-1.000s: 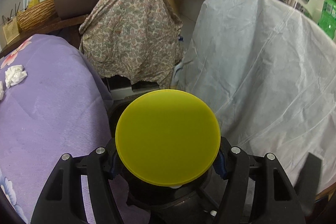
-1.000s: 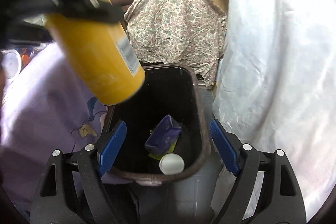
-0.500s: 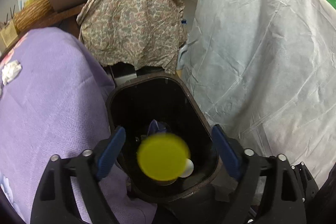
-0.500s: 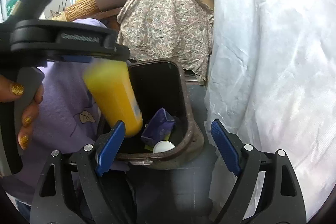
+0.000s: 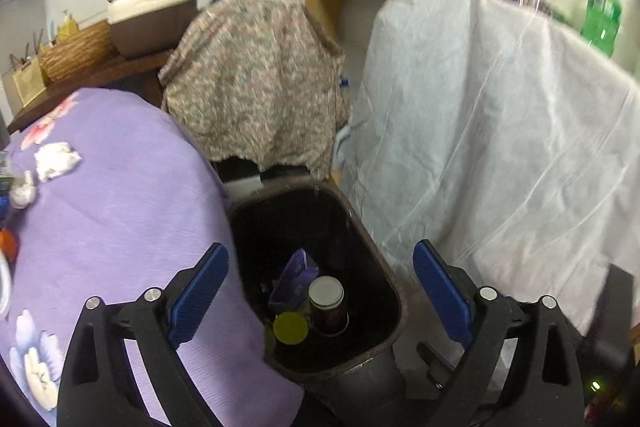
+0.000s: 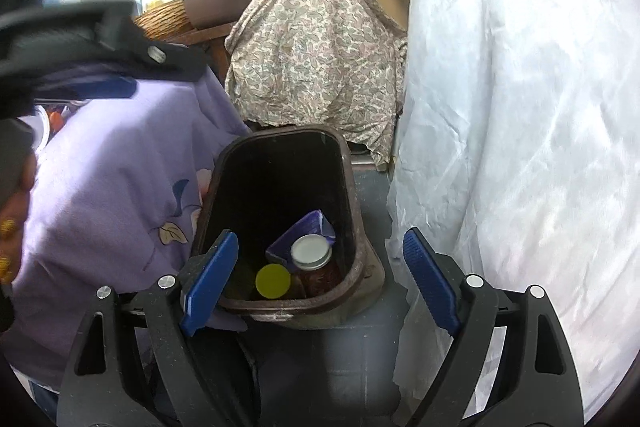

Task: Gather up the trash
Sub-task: 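Lower the yellow can into the bin and open the left gripper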

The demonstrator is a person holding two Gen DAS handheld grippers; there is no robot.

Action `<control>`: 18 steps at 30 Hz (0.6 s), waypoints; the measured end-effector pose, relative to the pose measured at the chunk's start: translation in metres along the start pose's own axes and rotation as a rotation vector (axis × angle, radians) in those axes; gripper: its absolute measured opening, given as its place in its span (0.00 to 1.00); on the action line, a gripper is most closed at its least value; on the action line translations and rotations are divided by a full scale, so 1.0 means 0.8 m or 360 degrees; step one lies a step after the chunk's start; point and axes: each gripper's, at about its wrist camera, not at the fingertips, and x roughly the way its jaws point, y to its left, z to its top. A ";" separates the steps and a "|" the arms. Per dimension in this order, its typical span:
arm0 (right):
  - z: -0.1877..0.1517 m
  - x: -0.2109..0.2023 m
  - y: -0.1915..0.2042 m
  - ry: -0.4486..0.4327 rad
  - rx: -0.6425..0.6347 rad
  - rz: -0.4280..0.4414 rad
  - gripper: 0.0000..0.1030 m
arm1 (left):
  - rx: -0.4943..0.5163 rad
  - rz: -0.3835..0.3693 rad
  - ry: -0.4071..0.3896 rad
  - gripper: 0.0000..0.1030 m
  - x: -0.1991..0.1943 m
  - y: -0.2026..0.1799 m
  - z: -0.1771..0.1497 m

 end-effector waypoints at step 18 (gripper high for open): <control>0.069 -0.027 0.144 -0.0122 -0.0300 0.0357 0.82 | -0.0193 0.0365 -0.0266 0.94 -0.169 0.159 -0.048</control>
